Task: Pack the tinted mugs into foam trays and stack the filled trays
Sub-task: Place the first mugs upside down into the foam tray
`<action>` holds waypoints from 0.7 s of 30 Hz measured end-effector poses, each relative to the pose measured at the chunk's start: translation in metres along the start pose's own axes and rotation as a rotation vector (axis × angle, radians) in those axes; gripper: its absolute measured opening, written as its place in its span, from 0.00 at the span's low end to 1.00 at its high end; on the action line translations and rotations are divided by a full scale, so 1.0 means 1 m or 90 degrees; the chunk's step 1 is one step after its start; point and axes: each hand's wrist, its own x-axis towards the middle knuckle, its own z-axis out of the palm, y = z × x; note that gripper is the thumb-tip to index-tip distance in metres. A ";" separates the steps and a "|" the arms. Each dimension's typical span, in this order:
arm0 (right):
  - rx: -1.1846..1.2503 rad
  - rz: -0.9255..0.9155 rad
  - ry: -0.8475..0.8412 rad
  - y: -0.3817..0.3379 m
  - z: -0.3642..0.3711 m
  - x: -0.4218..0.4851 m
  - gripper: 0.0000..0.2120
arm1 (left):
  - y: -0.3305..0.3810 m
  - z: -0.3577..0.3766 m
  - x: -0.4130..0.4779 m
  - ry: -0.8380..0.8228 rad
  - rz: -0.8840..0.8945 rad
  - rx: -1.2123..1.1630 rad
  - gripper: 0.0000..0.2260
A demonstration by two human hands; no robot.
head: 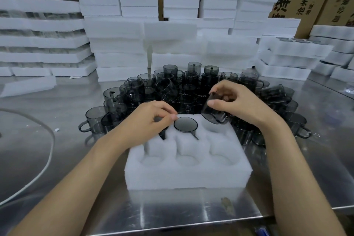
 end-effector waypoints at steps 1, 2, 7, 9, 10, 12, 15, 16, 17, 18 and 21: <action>-0.015 0.006 -0.024 0.001 -0.002 -0.001 0.19 | 0.000 0.000 0.000 0.001 0.001 0.000 0.15; -0.031 0.010 -0.050 0.002 -0.005 -0.003 0.20 | 0.000 0.000 0.000 0.002 0.001 -0.001 0.15; -0.063 0.014 -0.129 0.001 -0.004 -0.008 0.22 | -0.001 0.001 -0.001 0.004 -0.003 -0.010 0.14; -0.088 0.011 -0.138 0.000 0.000 -0.007 0.20 | -0.001 0.001 0.000 0.006 -0.005 -0.013 0.14; -0.091 0.013 -0.146 0.000 0.001 -0.007 0.19 | 0.000 0.001 0.000 0.005 -0.005 -0.014 0.14; -0.089 0.017 -0.159 0.001 0.002 -0.007 0.16 | 0.000 0.001 0.000 0.006 -0.007 -0.017 0.14; -0.093 0.010 -0.192 0.000 0.003 -0.007 0.17 | 0.001 0.001 0.000 0.009 -0.010 -0.019 0.14; -0.098 0.005 -0.212 0.000 0.002 -0.008 0.18 | 0.001 0.001 0.000 0.011 -0.012 -0.021 0.14; -0.100 0.003 -0.230 0.000 0.001 -0.009 0.18 | 0.000 0.002 0.000 0.013 -0.013 -0.023 0.14; -0.095 0.002 -0.239 -0.001 0.000 -0.009 0.18 | 0.000 0.002 0.000 0.014 -0.014 -0.023 0.14; -0.022 -0.039 -0.123 -0.010 0.002 -0.009 0.12 | 0.000 0.002 0.000 0.017 -0.014 -0.020 0.14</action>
